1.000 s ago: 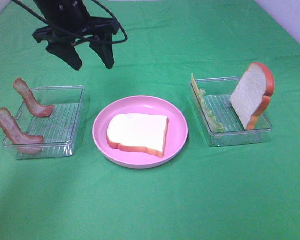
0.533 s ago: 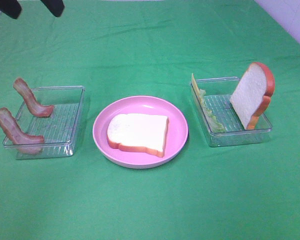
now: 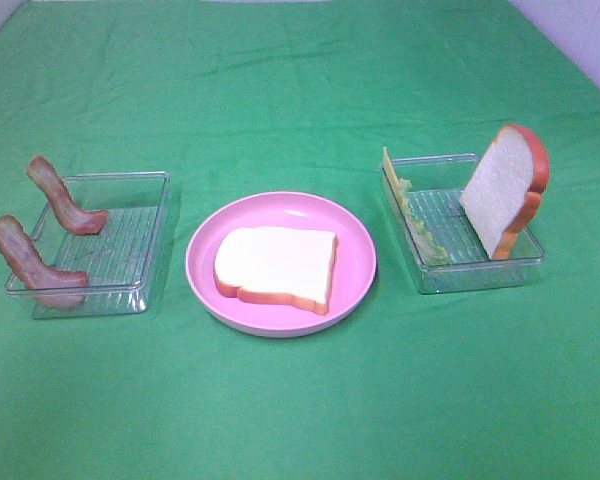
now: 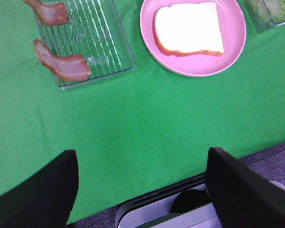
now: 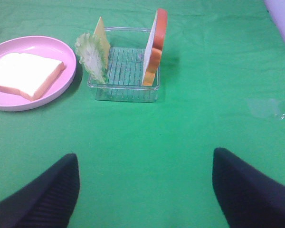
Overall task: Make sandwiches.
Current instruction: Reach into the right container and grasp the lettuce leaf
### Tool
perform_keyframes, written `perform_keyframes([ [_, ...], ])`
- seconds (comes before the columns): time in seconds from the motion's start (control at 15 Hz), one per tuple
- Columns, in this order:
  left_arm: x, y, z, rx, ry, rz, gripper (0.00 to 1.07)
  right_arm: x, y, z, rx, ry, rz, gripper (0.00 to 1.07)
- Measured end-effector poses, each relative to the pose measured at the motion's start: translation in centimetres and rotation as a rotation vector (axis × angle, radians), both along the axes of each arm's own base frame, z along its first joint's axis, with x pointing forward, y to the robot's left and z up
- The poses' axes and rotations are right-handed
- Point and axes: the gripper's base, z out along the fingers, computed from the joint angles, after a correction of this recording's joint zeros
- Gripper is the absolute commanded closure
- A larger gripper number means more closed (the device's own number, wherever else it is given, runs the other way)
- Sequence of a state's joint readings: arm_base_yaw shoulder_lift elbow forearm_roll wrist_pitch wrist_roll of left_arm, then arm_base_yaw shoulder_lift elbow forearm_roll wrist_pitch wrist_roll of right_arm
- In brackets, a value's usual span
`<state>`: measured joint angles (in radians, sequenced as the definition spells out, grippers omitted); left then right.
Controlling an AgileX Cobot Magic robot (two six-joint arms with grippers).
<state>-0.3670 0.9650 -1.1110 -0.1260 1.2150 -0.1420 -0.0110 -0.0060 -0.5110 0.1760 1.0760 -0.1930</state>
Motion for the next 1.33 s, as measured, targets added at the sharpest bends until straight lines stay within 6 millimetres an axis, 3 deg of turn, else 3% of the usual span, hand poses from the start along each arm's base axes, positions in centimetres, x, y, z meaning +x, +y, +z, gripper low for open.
perform_keyframes([
  [0.27,-4.6,1.8,-2.3,-0.011,-0.026,0.009,0.35,0.0,0.0,0.0,0.0,0.0,0.0,0.33],
  [0.6,-11.2,4.4,-5.1,-0.06,-0.178,0.012,0.35,0.0,0.0,0.0,0.0,0.0,0.0,0.33],
  [0.87,-14.4,6.6,-7.8,-0.003,-0.336,0.031,0.35,0.0,0.0,0.0,0.0,0.0,0.0,0.33],
  [1.07,-15.0,6.9,-10.0,0.051,-0.366,-0.018,0.35,0.0,0.0,0.0,0.0,0.0,0.0,0.33],
  [1.33,-14.1,6.6,-10.1,0.052,-0.468,-0.046,0.35,0.0,0.0,0.0,0.0,0.0,0.0,0.33],
])
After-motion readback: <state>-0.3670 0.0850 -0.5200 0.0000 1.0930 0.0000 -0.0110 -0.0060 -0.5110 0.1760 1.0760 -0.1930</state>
